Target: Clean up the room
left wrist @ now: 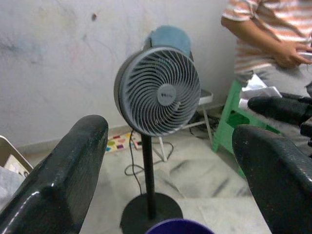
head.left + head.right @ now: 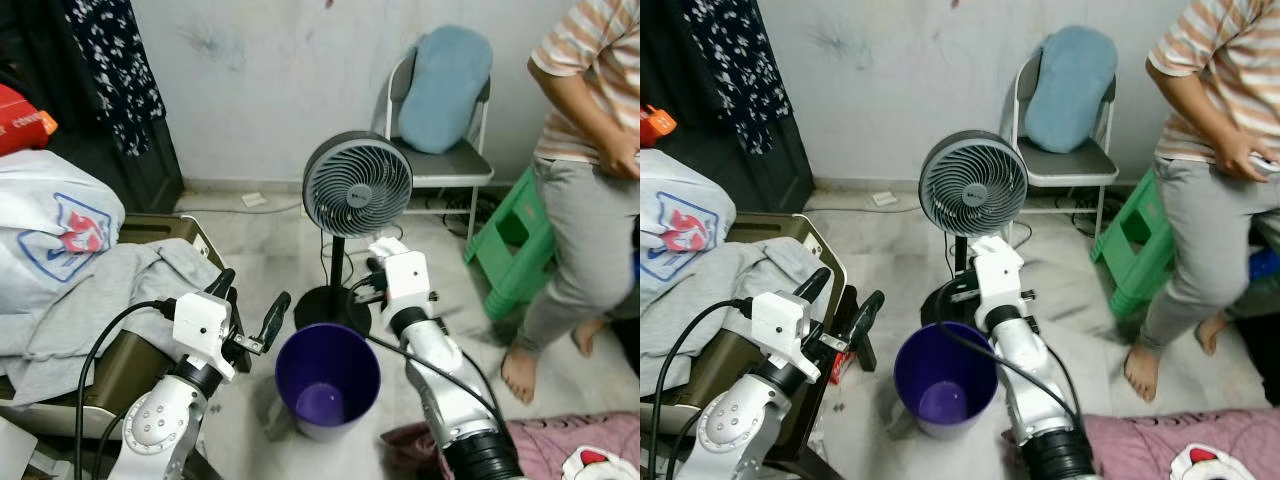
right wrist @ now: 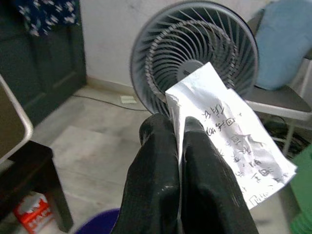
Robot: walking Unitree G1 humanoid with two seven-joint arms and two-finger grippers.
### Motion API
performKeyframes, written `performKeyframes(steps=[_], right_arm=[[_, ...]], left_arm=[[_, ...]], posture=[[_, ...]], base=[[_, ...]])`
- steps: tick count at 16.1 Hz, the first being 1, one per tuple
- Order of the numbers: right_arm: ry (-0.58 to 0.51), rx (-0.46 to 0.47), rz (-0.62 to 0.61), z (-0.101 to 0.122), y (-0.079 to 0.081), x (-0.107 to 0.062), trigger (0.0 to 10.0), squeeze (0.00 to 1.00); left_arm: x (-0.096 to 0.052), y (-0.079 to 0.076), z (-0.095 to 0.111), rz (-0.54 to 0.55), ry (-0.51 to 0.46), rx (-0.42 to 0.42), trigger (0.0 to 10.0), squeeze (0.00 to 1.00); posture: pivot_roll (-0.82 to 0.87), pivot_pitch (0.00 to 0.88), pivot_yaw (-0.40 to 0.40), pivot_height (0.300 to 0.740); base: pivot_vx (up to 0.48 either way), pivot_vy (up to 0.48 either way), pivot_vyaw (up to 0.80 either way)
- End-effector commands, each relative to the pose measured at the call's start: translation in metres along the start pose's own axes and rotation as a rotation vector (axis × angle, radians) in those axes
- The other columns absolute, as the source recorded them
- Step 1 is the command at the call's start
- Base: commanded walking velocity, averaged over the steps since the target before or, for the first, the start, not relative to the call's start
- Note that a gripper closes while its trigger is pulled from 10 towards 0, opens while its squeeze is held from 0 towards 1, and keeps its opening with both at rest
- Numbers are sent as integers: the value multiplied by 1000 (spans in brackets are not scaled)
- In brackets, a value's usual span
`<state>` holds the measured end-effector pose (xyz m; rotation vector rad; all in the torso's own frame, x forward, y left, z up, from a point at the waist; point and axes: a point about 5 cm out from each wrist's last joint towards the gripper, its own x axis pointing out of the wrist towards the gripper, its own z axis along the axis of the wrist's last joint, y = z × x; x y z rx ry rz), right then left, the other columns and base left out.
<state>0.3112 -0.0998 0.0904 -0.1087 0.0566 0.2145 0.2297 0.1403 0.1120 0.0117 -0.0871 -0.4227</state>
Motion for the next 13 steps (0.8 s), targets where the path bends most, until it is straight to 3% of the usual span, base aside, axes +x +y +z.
performKeyframes(steps=[1,4,6,7,13], right_arm=[[13,-10,-20,-2,-2,0,10000,0],[80,17,-71,-16,-2,-4,10000,0],[85,6,-20,-16,9,1,10000,0],[86,-58,26,-13,18,10,10000,0],[164,-112,-5,-21,35,25,10000,0]], left_arm=[[-4,0,2,-29,8,7,10000,0],[-15,2,4,-45,24,26,10000,0],[-33,2,3,-21,55,25,10000,0],[-38,6,2,9,72,23,10000,0],[-53,-4,13,-40,108,4,10000,0]], posture=[[45,50,14,740],[90,61,-15,740],[123,105,-9,740],[130,117,11,740],[192,222,21,740]], base=[[0,0,0],[0,0,0],[0,0,0],[0,0,0],[0,0,0]])
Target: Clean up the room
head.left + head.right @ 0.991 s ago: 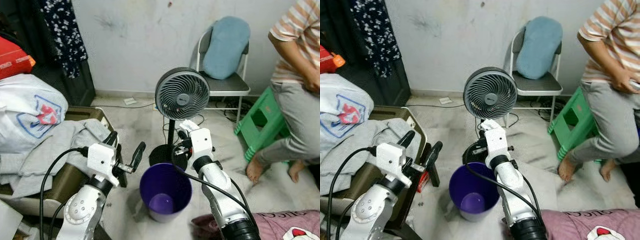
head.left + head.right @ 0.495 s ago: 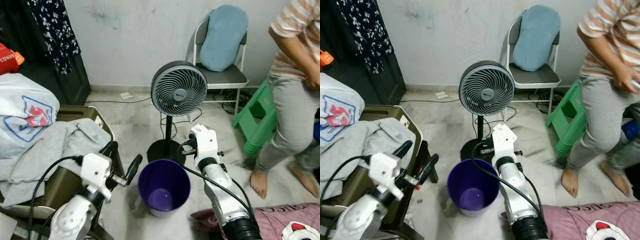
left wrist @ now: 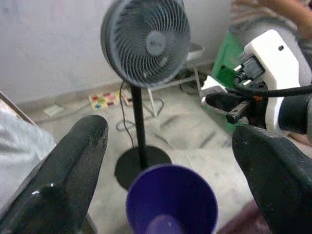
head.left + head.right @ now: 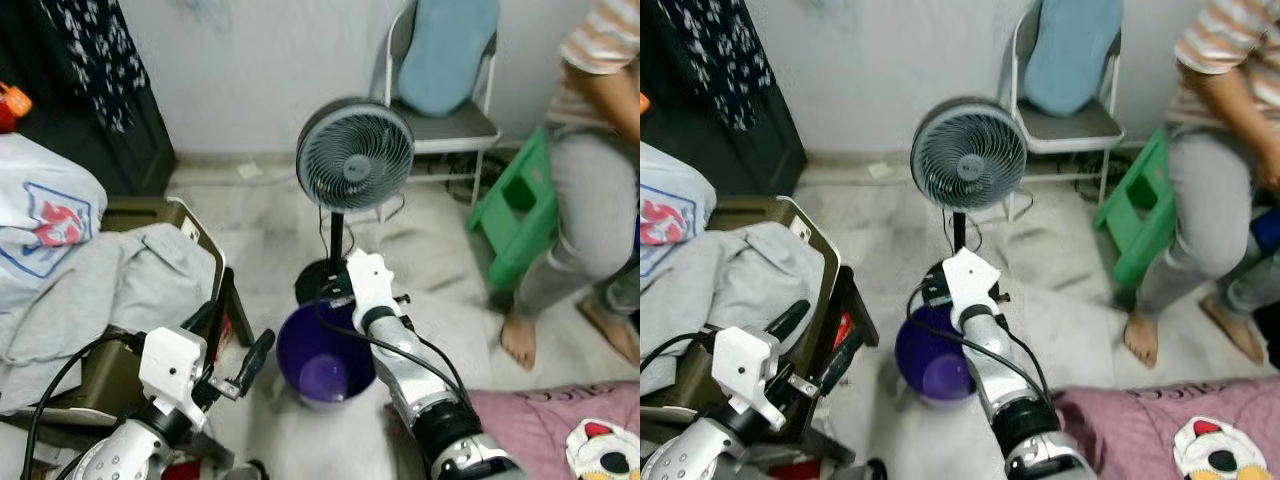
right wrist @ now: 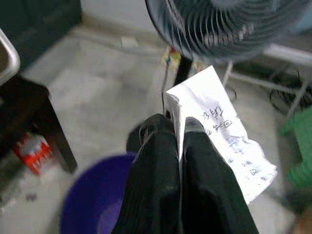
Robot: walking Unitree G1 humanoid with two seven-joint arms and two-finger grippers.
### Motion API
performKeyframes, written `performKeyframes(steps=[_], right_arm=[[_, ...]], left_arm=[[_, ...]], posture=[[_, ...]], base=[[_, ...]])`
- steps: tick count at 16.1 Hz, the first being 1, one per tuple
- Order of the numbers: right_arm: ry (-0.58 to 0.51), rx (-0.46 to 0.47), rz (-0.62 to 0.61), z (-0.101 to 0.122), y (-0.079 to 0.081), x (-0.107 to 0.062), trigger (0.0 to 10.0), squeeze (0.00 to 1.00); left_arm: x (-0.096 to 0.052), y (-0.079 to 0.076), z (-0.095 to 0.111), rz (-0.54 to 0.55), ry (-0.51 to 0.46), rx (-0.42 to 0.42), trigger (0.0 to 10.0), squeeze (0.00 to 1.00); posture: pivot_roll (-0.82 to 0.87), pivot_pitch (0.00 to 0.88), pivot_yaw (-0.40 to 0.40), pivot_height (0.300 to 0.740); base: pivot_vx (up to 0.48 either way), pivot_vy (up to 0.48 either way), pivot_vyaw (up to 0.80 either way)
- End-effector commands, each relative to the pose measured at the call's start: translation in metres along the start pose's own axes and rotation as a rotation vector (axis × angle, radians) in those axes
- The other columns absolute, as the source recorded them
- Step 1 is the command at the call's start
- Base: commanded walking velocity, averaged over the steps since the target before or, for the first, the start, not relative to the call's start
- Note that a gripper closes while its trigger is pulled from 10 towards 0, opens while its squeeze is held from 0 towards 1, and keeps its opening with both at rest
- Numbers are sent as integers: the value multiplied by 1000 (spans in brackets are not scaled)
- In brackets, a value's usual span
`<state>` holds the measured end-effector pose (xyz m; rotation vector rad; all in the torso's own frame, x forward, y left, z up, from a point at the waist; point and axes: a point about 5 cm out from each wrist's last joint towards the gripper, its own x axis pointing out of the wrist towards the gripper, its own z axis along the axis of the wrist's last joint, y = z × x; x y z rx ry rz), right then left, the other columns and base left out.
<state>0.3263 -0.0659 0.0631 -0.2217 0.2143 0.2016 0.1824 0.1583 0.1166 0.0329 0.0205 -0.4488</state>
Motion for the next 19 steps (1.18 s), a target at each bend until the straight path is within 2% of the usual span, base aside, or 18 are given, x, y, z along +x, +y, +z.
performKeyframes(steps=[1,3,6,10,13,15,19], right_arm=[[24,-26,-1,0,4,5,10000,0],[62,-44,-36,-2,0,9,10000,0],[68,-53,-59,0,-3,13,10000,0],[59,-37,-53,8,7,16,10000,0],[36,-51,-47,12,11,17,10000,0],[28,-50,-53,15,12,18,10000,0],[45,-18,-55,10,11,17,10000,0]], left_arm=[[-8,-4,3,-14,18,1,10000,0],[-18,-7,5,-4,41,-2,10000,0],[-24,-6,9,17,56,-7,10000,0],[-38,-7,11,19,98,-17,10000,0],[-35,-10,11,4,101,-32,10000,0],[-35,-8,11,10,103,-27,10000,0],[-35,-9,12,5,112,-31,10000,0]], posture=[[198,229,21,740],[222,255,24,740],[234,274,22,740],[233,313,33,740],[233,314,39,740],[231,313,42,740],[230,314,45,740]], base=[[0,0,0],[0,0,0],[0,0,0],[270,0,0],[0,0,0],[0,0,791],[0,0,198]])
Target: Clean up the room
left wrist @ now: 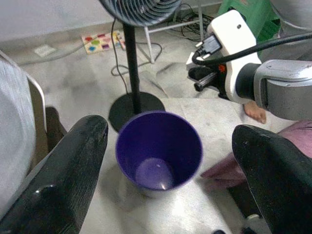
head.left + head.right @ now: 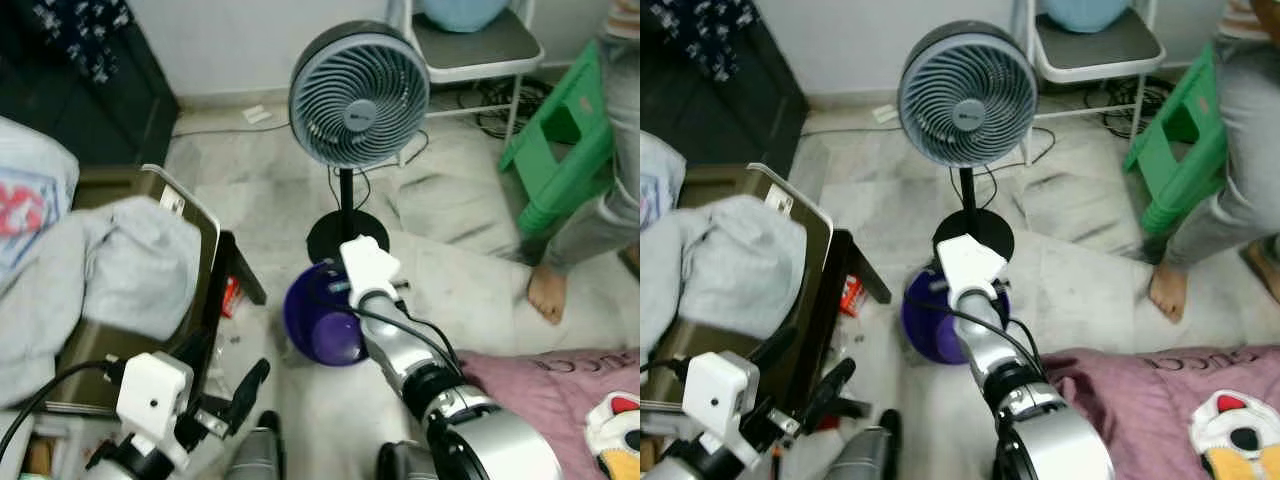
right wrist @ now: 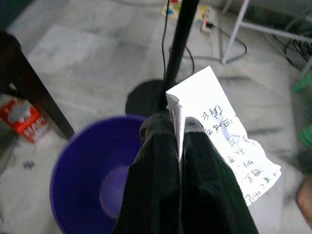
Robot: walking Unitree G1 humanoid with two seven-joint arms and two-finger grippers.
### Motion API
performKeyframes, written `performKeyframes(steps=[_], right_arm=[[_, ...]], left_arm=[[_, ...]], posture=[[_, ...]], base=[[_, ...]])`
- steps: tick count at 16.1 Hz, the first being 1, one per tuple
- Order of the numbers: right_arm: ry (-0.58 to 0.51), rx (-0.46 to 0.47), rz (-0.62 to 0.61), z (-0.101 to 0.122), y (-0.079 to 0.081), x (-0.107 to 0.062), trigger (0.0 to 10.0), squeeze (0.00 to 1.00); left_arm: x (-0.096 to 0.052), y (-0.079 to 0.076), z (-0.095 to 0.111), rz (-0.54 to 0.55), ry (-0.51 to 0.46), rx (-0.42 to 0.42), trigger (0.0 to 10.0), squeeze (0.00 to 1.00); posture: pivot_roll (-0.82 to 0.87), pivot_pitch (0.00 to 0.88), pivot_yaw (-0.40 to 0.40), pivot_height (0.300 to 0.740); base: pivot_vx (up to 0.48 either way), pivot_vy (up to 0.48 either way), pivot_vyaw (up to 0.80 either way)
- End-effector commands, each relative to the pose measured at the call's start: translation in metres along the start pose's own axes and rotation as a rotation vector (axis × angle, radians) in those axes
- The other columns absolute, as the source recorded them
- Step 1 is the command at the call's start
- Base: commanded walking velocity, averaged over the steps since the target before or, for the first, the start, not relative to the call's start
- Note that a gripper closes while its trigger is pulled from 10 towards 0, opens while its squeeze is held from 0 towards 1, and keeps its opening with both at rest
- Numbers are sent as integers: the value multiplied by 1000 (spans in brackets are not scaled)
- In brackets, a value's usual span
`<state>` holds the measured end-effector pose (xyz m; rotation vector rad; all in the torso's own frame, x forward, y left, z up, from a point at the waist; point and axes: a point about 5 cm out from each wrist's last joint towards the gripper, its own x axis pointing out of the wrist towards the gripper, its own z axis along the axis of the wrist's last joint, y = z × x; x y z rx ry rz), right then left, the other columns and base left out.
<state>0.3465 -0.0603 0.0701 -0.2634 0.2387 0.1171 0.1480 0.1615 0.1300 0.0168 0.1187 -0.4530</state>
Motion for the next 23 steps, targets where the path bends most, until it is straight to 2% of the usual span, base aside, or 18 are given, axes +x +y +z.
performKeyframes(steps=[1,6,8,13,15,17,22,23], right_arm=[[14,17,29,-3,11,-3,10000,0],[10,-15,52,-5,15,-4,10000,0],[40,41,42,-8,17,-5,10000,0],[53,17,14,-4,15,-3,10000,0],[3,-4,-17,9,10,2,10000,0],[-57,-15,-86,26,-4,8,10000,0],[-58,-19,-126,25,-12,9,10000,0],[-67,-14,-163,23,-18,9,10000,1000]], left_arm=[[-3,2,-1,12,23,4,10000,0],[-3,3,-2,26,33,15,10000,0],[-8,0,-2,-5,36,-2,10000,0],[-23,-3,3,-42,49,-10,10000,0],[-25,-3,3,-39,61,-10,10000,0],[-26,-4,3,-37,64,-12,10000,0],[-26,-4,3,-45,67,-18,10000,0],[-25,-3,3,-42,67,-15,10000,0]], posture=[[230,313,46,740],[236,312,43,740],[247,321,45,740],[282,349,64,740],[288,354,66,740],[288,356,65,740],[283,360,67,740],[282,361,68,740]], base=[[0,0,0],[0,0,111],[0,0,0],[0,0,0],[0,0,0],[0,0,0],[0,0,0],[0,0,0]])
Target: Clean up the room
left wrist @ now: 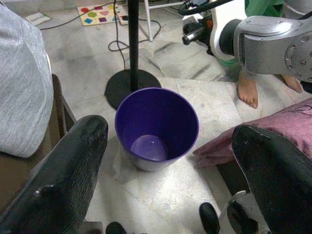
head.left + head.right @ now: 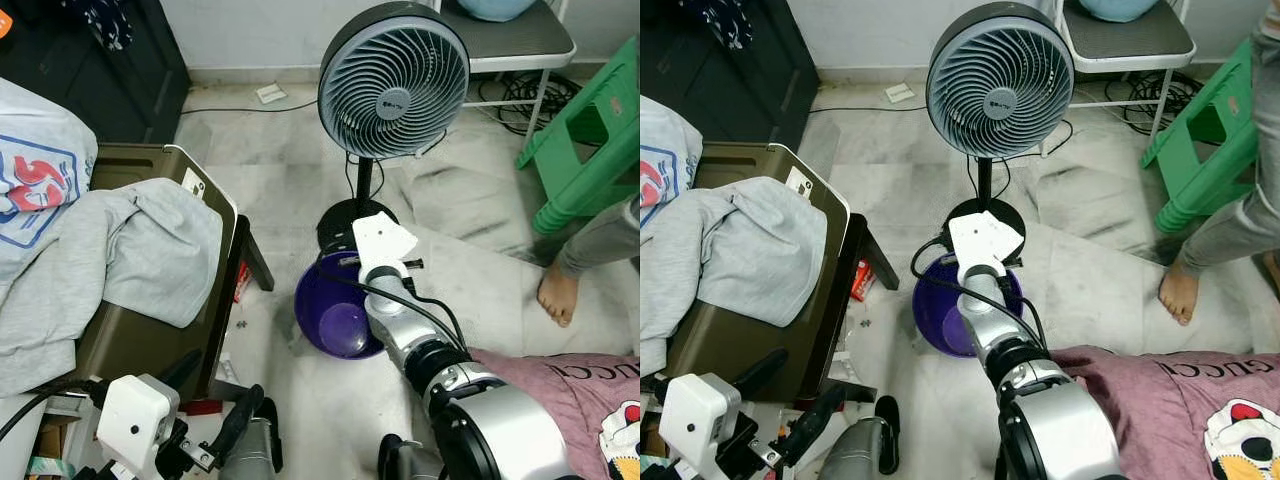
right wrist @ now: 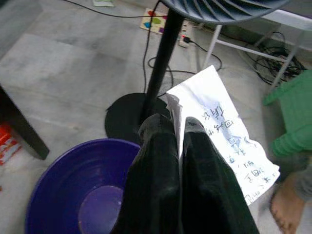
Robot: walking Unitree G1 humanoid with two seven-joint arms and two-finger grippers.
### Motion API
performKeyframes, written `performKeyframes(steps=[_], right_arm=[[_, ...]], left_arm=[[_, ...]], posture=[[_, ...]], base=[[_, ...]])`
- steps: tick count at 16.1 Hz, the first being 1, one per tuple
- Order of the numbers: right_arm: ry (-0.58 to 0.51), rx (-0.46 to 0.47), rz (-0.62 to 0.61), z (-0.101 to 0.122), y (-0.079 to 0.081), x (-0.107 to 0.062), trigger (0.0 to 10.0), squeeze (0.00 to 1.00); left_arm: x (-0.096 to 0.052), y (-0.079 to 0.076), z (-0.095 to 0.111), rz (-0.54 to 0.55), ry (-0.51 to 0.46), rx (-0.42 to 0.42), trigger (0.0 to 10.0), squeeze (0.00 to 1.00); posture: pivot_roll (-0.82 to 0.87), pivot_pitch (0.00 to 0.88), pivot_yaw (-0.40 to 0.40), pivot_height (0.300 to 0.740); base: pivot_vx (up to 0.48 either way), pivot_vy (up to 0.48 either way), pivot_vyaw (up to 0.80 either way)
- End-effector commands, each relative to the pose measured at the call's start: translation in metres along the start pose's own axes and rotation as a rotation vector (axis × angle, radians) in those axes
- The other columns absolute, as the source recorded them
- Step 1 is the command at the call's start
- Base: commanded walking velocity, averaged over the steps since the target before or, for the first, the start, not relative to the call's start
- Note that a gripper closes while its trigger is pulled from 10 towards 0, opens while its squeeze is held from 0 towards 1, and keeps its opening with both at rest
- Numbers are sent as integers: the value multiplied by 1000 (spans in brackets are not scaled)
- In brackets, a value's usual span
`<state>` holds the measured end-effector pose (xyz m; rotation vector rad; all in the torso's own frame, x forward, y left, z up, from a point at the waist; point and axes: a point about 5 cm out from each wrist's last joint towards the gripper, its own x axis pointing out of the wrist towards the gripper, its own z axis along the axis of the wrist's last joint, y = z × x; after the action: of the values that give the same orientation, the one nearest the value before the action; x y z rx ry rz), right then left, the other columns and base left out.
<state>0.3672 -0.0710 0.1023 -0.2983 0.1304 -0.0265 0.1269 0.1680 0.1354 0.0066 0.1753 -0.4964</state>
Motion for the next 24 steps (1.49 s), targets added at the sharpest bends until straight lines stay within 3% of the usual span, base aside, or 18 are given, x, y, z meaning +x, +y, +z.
performKeyframes(steps=[1,16,18,20,24], right_arm=[[14,6,-22,-9,-1,-3,10000,1000],[-27,25,-55,0,-7,0,10000,1000],[-31,67,-36,0,-7,0,10000,1000],[-42,71,20,-12,-8,-5,10000,1000],[-109,64,85,-31,-16,-23,10000,1000]], left_arm=[[-3,1,1,5,15,5,10000,0],[3,5,-1,27,9,7,10000,0],[12,6,-1,16,-14,10,10000,0],[37,9,1,5,-78,14,10000,0],[67,8,10,-21,-172,24,10000,0]], posture=[[282,361,68,740],[273,338,66,740],[244,309,53,740],[181,253,35,740],[111,175,29,740]], base=[[0,0,0],[0,0,0],[0,0,0],[0,0,0],[0,0,0]])
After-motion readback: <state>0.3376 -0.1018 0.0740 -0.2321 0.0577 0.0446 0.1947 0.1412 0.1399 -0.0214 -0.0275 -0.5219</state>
